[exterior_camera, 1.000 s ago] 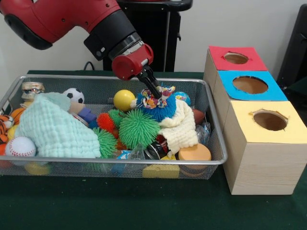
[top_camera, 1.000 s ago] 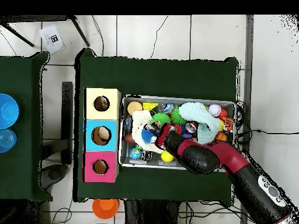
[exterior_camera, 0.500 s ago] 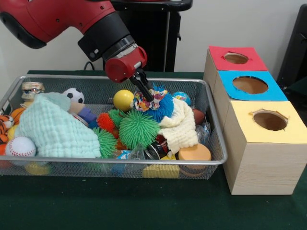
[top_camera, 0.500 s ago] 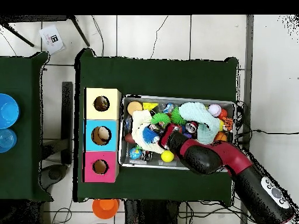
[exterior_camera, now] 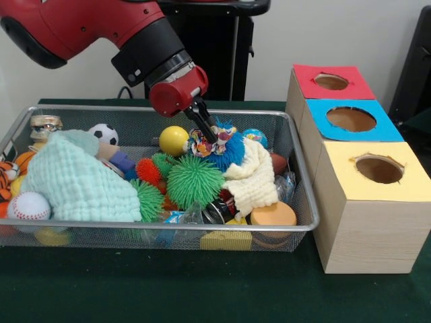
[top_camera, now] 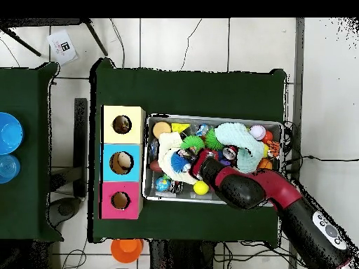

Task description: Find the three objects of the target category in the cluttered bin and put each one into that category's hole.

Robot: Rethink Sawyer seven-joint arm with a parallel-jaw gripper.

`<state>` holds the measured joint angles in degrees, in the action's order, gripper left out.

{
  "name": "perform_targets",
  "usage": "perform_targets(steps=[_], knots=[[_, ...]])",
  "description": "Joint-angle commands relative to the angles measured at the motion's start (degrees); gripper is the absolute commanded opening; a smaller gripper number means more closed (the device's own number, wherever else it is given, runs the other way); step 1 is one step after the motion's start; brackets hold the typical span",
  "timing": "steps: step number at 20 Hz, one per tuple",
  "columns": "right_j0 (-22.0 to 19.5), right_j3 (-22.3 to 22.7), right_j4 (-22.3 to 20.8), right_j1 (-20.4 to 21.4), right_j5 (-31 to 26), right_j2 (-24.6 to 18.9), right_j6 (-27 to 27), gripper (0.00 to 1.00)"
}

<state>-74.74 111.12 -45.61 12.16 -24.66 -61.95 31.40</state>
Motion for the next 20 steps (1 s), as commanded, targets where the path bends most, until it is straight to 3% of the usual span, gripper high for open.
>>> perform_targets(steps=[1,13,20], knots=[[2.13,-8.17,0.41,1.70,-7.45,4.92,-2.16,0.00],[3.41,-10.56,3.84,0.12,-7.95,2.69,-3.08,0.00],[5.56,-10.84,4.60,1.44,-7.17,2.99,-1.25,0.00]])
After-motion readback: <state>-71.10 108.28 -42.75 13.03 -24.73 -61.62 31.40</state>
